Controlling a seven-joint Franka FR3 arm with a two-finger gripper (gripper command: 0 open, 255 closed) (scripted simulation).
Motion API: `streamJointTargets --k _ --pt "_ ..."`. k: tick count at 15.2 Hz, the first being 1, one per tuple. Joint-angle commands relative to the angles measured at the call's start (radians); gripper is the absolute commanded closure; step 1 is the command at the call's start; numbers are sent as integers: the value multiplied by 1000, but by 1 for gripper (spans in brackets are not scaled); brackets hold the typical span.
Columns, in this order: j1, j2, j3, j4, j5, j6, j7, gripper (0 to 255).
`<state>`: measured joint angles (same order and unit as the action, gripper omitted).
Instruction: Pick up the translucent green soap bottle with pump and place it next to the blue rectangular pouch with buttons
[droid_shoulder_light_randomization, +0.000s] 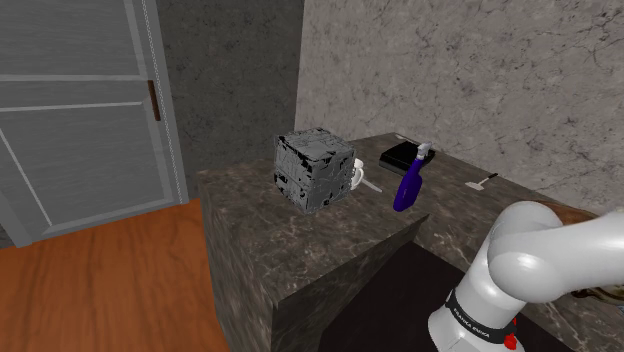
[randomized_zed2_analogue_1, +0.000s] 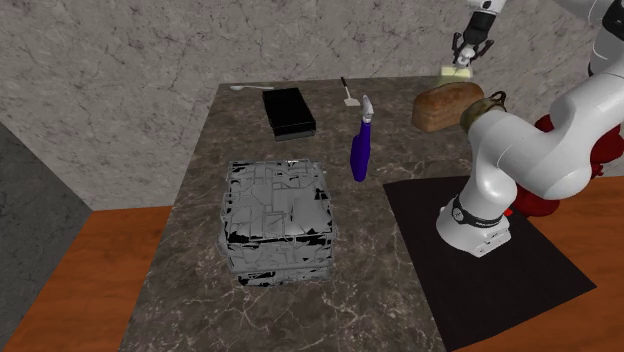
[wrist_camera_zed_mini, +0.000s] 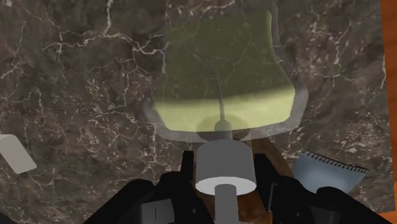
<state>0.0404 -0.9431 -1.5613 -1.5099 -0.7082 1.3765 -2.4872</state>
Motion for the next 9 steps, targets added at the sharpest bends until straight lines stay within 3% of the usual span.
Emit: streamJointTargets --k 1,9 --pt "-6 -12 -12 -25 -11 22 4 255" --pt "-24 -61 -38 -101 -58 91 20 255"
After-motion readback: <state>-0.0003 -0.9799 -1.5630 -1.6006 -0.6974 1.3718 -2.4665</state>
